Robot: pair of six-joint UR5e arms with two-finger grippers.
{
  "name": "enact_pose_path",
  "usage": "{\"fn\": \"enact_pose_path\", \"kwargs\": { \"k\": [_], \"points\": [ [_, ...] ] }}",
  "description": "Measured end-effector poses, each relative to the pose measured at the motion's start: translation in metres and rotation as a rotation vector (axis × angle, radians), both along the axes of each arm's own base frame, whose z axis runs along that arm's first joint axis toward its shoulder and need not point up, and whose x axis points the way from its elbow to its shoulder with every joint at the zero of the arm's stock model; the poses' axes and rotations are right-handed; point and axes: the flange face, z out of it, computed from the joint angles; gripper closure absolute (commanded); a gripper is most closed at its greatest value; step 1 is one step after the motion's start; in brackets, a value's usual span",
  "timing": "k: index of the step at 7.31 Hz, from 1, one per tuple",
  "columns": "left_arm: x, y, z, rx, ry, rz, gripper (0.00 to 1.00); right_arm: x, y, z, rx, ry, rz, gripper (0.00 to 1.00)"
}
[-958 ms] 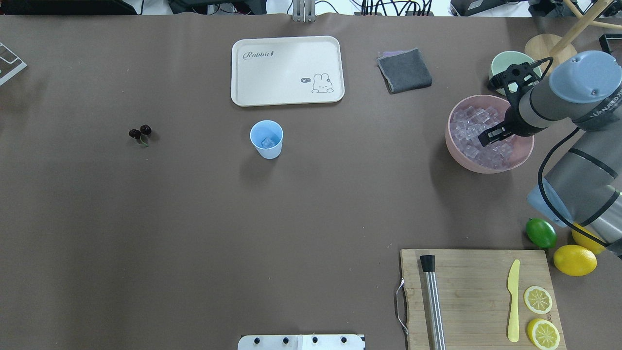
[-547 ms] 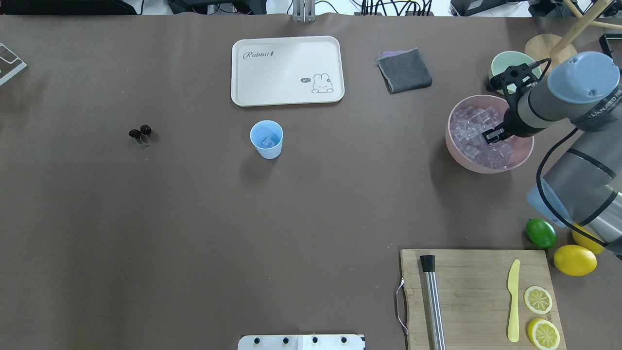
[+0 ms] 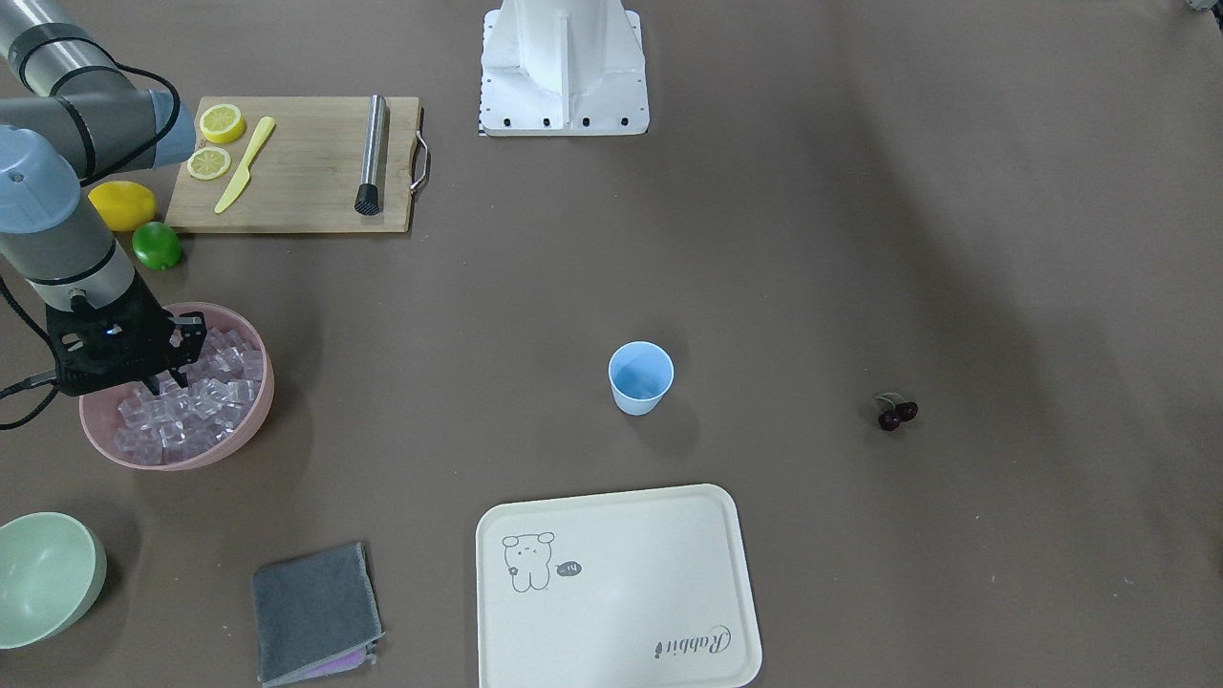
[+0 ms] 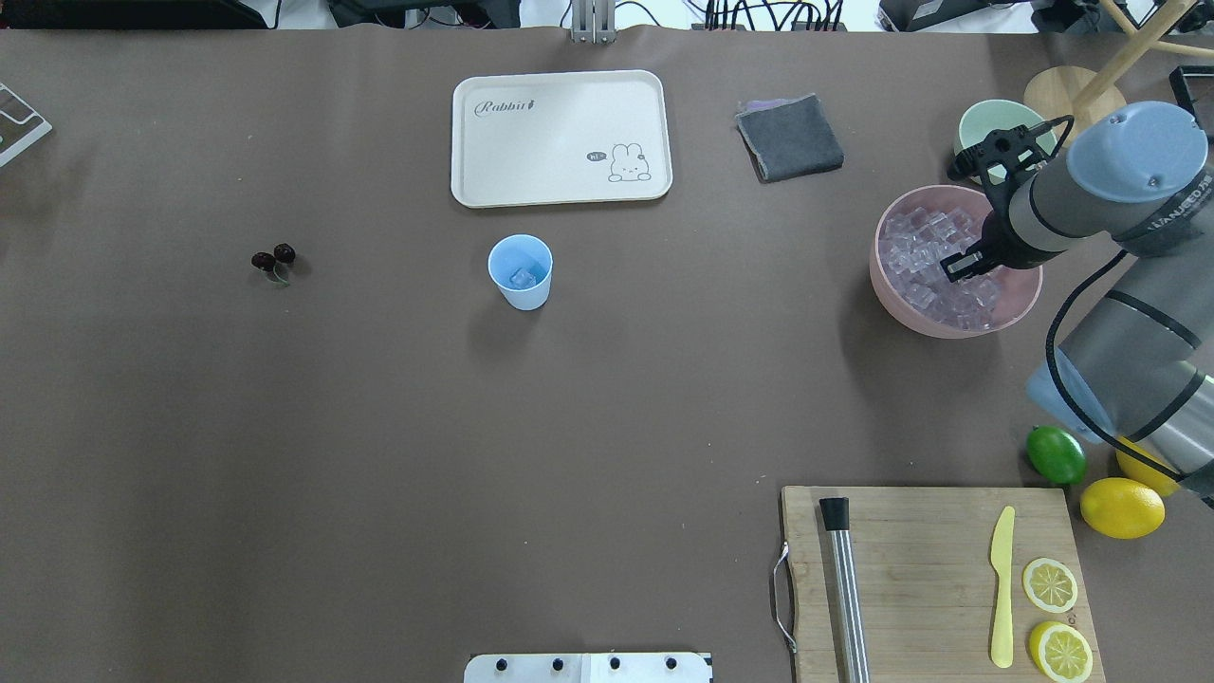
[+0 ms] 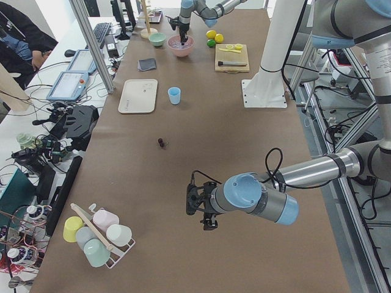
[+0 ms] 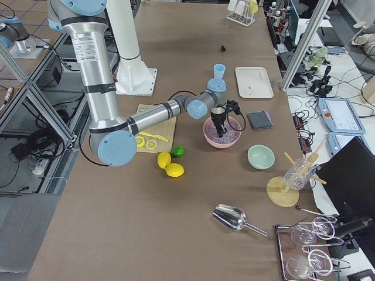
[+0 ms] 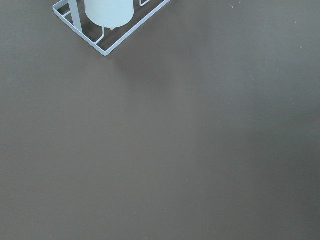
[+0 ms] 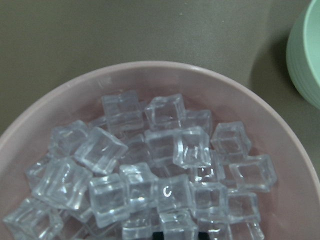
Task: Put ice and cherries in cup
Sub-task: 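Return the right gripper to the pink bowl and grasp another ice cube, then carry the ice cube with the right gripper into the light-blue cup and release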
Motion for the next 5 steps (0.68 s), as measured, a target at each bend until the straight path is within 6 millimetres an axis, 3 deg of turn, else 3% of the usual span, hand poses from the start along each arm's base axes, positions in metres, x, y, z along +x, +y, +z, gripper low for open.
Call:
{"fn": "enact_pose_path", "kwargs": {
  "k": [2, 3, 4, 5],
  "points": [
    [0.0, 0.0, 0.0, -0.001, 0.001, -0.001, 0.02, 0.015, -0.012, -0.03, -0.016, -0.076, -0.001, 0.8],
    [0.0, 0.0, 0.0, -0.001, 0.001, -0.002, 0.02, 0.025, -0.026, -0.065, -0.043, -0.136, 0.002, 0.8],
    [0.0, 0.0, 0.0, -0.002, 0.001, -0.002, 0.02, 0.021, -0.037, -0.115, -0.083, -0.183, 0.022, 0.81],
    [0.0, 0.0, 0.0, -0.003, 0.001, -0.002, 0.02, -0.004, -0.038, -0.167, -0.131, -0.217, 0.057, 0.82]
  ]
}}
